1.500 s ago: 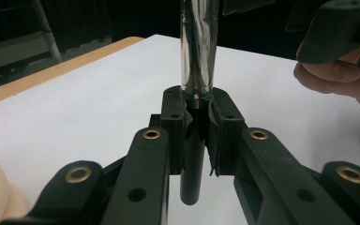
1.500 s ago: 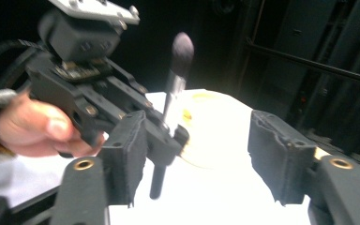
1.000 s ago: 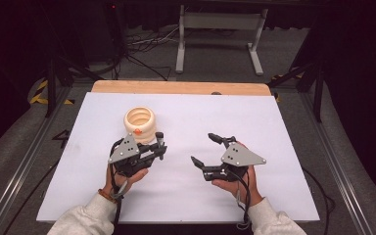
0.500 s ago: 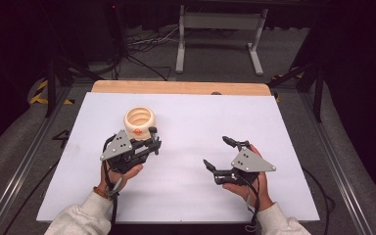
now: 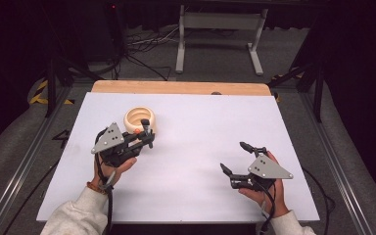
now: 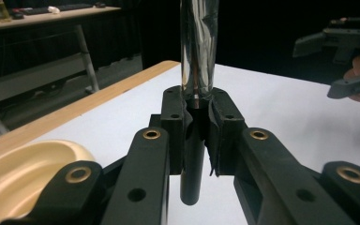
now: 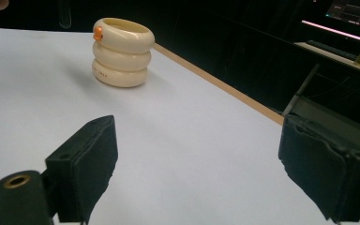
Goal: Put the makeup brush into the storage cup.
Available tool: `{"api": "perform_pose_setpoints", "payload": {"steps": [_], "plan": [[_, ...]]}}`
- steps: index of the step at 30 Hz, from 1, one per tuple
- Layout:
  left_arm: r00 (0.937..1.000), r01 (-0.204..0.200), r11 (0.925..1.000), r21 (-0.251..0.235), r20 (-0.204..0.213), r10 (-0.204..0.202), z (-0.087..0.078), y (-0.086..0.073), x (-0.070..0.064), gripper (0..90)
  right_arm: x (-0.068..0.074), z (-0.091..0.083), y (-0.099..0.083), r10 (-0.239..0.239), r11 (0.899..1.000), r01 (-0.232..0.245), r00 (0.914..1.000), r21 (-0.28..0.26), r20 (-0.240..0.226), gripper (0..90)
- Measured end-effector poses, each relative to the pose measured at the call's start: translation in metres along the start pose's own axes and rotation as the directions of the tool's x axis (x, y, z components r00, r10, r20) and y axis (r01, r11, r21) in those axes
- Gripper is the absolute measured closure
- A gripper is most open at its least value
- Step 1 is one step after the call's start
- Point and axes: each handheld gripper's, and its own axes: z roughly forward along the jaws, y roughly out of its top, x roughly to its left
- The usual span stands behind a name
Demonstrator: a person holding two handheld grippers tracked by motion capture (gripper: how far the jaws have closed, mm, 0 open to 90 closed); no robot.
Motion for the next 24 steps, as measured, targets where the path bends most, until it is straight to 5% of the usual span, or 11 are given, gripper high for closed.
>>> {"api": "perform_pose_setpoints", "payload": {"steps": [24], "plan": [[0.9949,-0.023,0.9993,-0.030,-0.099,0.020,-0.014,0.037,0.037,79.2,-0.004,-0.037,-0.036,0.026,0.999,-0.028,0.9989,0.039,0.039,12.0]]}}
